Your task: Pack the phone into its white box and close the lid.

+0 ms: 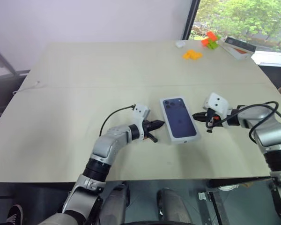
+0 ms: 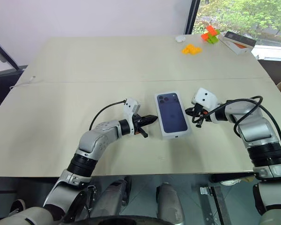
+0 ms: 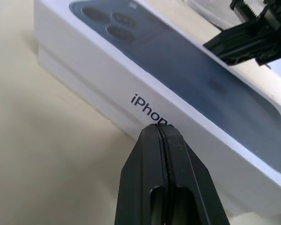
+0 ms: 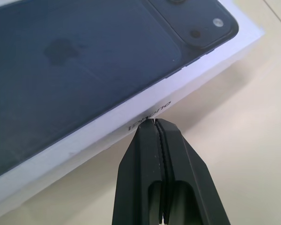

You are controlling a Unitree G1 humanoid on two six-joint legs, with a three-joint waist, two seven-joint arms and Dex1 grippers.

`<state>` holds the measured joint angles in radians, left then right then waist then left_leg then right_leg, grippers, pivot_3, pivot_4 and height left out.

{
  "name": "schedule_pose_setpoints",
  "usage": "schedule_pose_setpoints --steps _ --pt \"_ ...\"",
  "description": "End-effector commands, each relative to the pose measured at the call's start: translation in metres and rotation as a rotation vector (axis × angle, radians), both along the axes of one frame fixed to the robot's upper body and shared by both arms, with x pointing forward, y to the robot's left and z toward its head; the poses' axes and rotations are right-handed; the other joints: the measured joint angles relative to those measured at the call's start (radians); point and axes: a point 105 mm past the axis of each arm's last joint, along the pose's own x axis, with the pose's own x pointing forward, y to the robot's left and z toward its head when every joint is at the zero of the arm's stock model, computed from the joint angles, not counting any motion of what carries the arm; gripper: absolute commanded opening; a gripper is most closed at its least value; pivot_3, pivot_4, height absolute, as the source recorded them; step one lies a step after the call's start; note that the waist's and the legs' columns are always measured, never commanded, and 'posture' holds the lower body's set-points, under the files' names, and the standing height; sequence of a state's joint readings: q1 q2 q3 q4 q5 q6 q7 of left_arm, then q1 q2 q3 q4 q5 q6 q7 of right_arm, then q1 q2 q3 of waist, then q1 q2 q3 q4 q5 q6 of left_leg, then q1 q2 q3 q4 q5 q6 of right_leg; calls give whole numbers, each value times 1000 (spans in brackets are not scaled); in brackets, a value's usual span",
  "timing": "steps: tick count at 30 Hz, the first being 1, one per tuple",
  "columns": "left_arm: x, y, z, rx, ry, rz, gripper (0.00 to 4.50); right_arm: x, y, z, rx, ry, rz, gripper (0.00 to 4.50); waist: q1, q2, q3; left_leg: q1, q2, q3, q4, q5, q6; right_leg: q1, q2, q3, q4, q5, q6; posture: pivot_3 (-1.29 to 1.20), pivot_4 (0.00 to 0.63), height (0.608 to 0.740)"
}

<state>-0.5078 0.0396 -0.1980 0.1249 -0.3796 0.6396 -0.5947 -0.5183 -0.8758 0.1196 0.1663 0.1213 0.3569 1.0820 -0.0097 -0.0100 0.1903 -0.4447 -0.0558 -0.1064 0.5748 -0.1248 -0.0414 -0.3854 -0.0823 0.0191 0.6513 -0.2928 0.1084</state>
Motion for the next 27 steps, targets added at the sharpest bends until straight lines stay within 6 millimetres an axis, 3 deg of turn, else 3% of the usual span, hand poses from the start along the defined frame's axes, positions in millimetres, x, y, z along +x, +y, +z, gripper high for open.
schedule_pose_setpoints --steps 1,18,27 --pt "-3 -13 12 -20 -53 -47 0 3 2 11 -12 -59 23 39 0 0 0 0 0 0 0 0 0 0 0 0 0 0 1 0 150 740" --pt "8 1 8 -13 -48 15 0 -7 11 11 2 -30 58 39 -1 0 0 0 0 0 0 0 0 0 0 0 0 1 2 0 150 740" --pt "0 0 3 -6 -33 -2 0 -10 12 2 -42 -21 72 39 -1 0 0 0 0 0 0 0 0 0 0 0 0 1 2 0 150 740"
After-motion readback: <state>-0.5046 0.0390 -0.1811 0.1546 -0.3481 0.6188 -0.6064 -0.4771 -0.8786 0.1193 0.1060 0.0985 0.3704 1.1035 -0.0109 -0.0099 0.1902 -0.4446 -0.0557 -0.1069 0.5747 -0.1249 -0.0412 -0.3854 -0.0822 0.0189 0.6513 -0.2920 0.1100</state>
